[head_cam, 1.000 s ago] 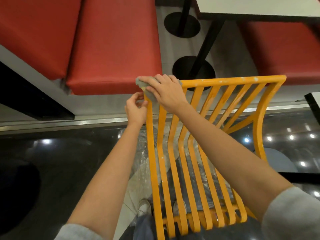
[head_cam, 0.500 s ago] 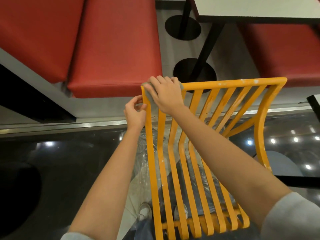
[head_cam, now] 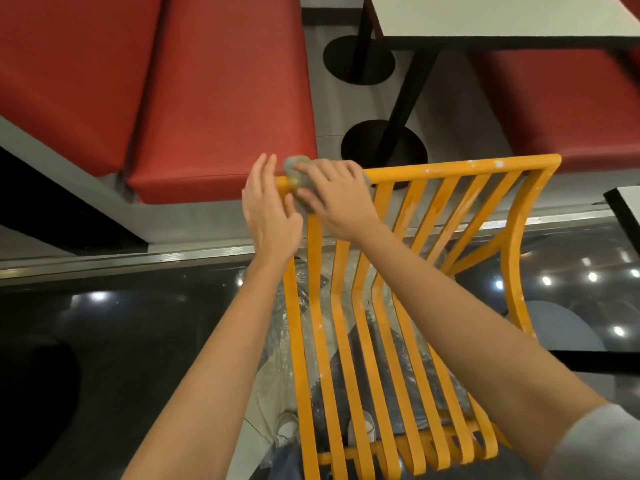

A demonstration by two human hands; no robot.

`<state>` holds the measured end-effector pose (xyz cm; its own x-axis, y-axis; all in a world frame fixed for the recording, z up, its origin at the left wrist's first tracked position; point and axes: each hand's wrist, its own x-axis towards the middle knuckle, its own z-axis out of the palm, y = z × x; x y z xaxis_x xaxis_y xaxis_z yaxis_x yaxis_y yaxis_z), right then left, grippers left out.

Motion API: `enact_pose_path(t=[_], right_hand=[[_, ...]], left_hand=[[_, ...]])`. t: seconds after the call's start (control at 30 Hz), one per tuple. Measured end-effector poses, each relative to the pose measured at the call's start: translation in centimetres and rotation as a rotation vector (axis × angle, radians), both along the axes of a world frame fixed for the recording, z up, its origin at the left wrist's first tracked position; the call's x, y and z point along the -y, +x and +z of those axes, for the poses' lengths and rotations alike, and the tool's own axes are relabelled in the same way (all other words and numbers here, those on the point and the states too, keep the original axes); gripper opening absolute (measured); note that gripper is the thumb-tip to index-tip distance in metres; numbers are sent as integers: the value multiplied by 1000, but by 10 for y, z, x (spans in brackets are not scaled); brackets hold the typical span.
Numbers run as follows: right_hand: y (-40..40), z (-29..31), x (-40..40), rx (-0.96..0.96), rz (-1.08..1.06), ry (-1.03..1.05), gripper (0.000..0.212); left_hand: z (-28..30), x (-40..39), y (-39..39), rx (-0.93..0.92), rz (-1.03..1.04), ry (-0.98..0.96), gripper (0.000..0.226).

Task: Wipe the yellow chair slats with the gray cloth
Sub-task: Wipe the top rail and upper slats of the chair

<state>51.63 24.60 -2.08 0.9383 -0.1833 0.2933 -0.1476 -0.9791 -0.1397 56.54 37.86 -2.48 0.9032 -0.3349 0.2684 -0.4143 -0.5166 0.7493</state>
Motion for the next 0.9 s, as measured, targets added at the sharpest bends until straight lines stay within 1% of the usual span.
enact_pose_path(t=[0.07, 0.13, 0.27, 0.33, 0.37, 0.43, 0.5, 0.57, 0.63, 0.7, 0.77, 0.83, 0.9], right_hand=[[-11, -5, 7, 1, 79, -102, 46], [-29, -3, 32, -4, 28, -123, 45], [-71, -2, 92, 91, -274, 8, 34], [-64, -1, 95, 122, -406, 58, 35], [-54, 1, 87, 120, -419, 84, 37], [-35, 0, 61, 97, -319, 100, 38], [-29, -6, 44, 93, -134, 40, 37], [-35, -7, 54, 61, -8, -26, 41], [-44, -6, 75, 36, 22, -52, 47], [-45, -4, 85, 29, -22, -26, 49], [-39, -7, 81, 59, -51, -68, 48], [-35, -8, 79, 69, -14, -109, 46], [-35, -3, 86, 65, 60, -69, 42]], left_hand=[[5, 11, -3, 124, -109, 155, 64], [2, 12, -2, 163, -172, 229, 58], [-10, 4, 7, 177, -197, 200, 53], [-9, 7, 10, 147, -195, 159, 51], [-8, 10, 11, 122, -189, 138, 50], [-5, 11, 12, 87, -184, 126, 50], [-2, 10, 14, 72, -192, 136, 51], [0, 9, 15, 52, -203, 137, 51], [2, 9, 15, 23, -209, 134, 52], [4, 10, 15, -11, -204, 126, 54], [4, 10, 15, -24, -196, 113, 55], [5, 11, 14, -29, -189, 112, 56], [5, 11, 13, -33, -185, 123, 58]])
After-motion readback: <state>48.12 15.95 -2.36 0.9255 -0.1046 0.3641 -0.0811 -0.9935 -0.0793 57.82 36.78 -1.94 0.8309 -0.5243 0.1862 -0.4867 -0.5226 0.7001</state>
